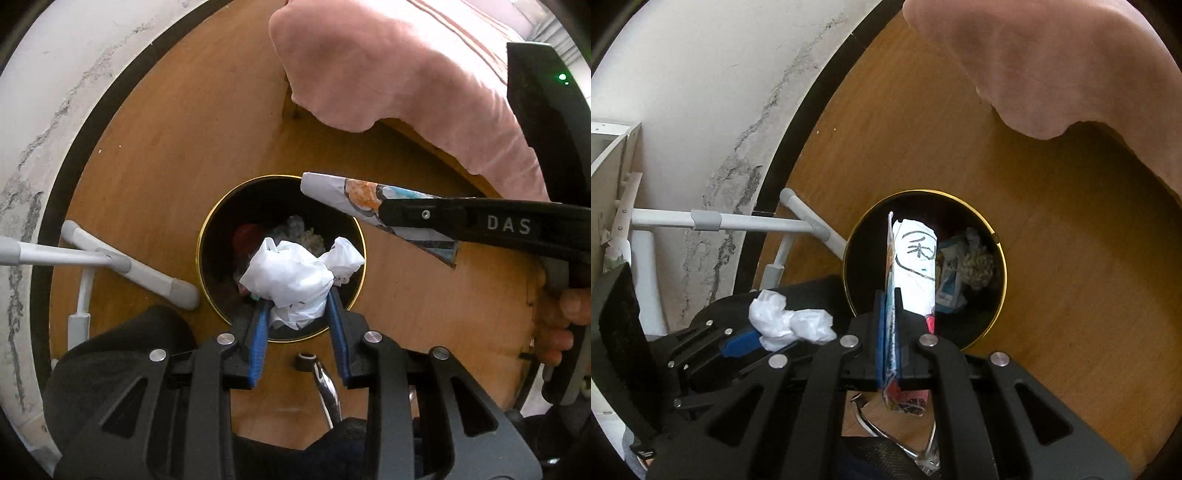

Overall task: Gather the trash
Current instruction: 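Carry plastic bag and wrapper to the bin and open both grippers, then grasp the white sachet with the left gripper while the right grasps the bottle cap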

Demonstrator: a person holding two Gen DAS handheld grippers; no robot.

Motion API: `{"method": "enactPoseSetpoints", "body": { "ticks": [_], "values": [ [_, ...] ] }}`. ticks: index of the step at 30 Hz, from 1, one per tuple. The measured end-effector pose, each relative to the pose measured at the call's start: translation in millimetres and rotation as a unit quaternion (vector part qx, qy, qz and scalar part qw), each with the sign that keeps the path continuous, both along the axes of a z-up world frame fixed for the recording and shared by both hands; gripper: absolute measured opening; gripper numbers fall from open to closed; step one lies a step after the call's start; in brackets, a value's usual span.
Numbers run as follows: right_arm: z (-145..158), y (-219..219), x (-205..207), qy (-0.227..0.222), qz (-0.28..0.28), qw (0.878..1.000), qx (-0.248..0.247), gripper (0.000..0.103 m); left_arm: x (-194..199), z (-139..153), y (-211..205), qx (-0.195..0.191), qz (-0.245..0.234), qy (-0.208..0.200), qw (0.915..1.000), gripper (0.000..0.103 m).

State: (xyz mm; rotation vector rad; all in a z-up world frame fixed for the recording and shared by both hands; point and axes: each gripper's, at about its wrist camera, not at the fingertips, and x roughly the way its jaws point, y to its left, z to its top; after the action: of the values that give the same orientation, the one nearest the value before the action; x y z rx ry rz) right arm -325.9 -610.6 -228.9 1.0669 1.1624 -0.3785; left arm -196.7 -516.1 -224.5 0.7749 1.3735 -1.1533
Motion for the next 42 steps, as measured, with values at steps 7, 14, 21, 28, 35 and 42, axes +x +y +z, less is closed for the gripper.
{"method": "enactPoseSetpoints", "body": {
  "ticks": [7, 14, 21, 28, 35, 42],
  "values": [
    [-2.9, 2.6, 9.1, -0.010, -0.001, 1.000, 0.004, 0.005, -6.9, -4.4, -8.1, 0.005, -0.001, -0.004, 1.0000, 0.032],
    [-1.7, -7.0, 3.4, -0.022, -0.032, 0.999, 0.013, 0.091, -14.2, 3.1, -9.6, -0.010, -0.013, -0.043, 0.9989, 0.084],
    [33.8, -20.6, -7.0, 0.039, -0.055, 0.990, -0.123, 0.092, -27.1, 54.1, -5.5, -0.062, -0.017, -0.040, 0.9971, 0.086],
    [114.3, -12.5, -8.4, 0.078, -0.054, 0.926, -0.366, 0.096, -11.5, 221.2, 52.7, -0.245, -0.009, -0.108, 0.9634, 0.092],
    [190.1, 17.8, 20.6, -0.005, -0.042, 0.906, -0.422, 0.096, 128.6, 277.8, 181.8, -0.236, 0.178, -0.221, 0.9295, 0.093],
    [243.5, 71.5, 100.4, -0.079, 0.030, 0.894, -0.440, 0.096, 257.2, 248.1, 288.1, -0.123, 0.278, -0.251, 0.9189, 0.093]
  ]
}}
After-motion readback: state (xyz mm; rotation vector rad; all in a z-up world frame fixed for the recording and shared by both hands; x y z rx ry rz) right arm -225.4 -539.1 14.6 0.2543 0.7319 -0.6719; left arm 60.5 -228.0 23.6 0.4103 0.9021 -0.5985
